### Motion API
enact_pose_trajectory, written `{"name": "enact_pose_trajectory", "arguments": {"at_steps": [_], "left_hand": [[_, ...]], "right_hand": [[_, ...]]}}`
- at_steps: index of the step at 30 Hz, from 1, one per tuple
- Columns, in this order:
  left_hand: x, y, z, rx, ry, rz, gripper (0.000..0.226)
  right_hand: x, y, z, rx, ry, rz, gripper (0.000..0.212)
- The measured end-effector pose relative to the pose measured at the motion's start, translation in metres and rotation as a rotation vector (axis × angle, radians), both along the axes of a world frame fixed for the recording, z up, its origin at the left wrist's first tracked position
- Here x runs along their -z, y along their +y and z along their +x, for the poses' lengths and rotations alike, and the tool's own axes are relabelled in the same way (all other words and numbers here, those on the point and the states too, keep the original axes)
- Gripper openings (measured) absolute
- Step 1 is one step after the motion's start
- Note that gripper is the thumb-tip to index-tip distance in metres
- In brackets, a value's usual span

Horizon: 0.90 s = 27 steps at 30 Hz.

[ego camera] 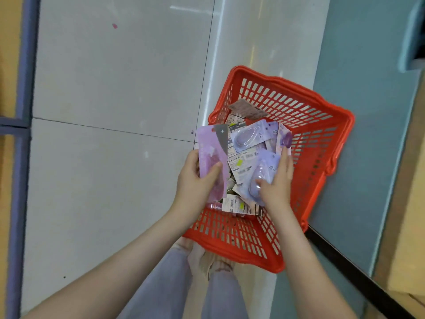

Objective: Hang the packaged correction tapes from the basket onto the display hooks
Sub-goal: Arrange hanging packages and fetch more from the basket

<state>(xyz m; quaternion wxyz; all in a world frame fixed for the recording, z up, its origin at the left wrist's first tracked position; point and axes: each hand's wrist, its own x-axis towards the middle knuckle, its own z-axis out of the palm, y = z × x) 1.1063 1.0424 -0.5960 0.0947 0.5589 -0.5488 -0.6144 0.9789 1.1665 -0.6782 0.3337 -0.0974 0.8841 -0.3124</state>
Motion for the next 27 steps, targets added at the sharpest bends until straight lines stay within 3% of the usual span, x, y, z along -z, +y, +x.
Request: {"name": "enact_pose_trajectory", "arguments": {"at_steps": [5,8,11,17,22,27], "left_hand": [[-0.112,-0.006,-0.022,0.130,0.108,0.146,0.026],[-0.197,-0.010,-0.038,0.218,0.165,0.070,0.021],[-0.289,-0.017,-0.052,0.307,0.203,-0.050,0.009],[-0.459,-0.008,-0.053,0.676,0.444,-0.050,0.014],[-0.571,0.028,-0.025,0.788,0.619,-0.024,0.023],[-0.656,0.100,0.035,0.942,0.796,-0.050,0.027]], "right_hand": [[-0.183,0.009,-0.002,0.127,-0.143,-0.312,0.095],[-0.299,0.011,-0.006,0.140,-0.134,-0.411,0.091],[-0.403,0.014,-0.009,0.137,-0.041,-0.418,0.093],[-0.585,0.033,0.010,0.142,0.199,-0.489,0.078],[-0.692,0.074,0.058,0.101,0.399,-0.365,0.066],[-0.781,0.145,0.161,0.109,0.571,-0.391,0.067]]}}
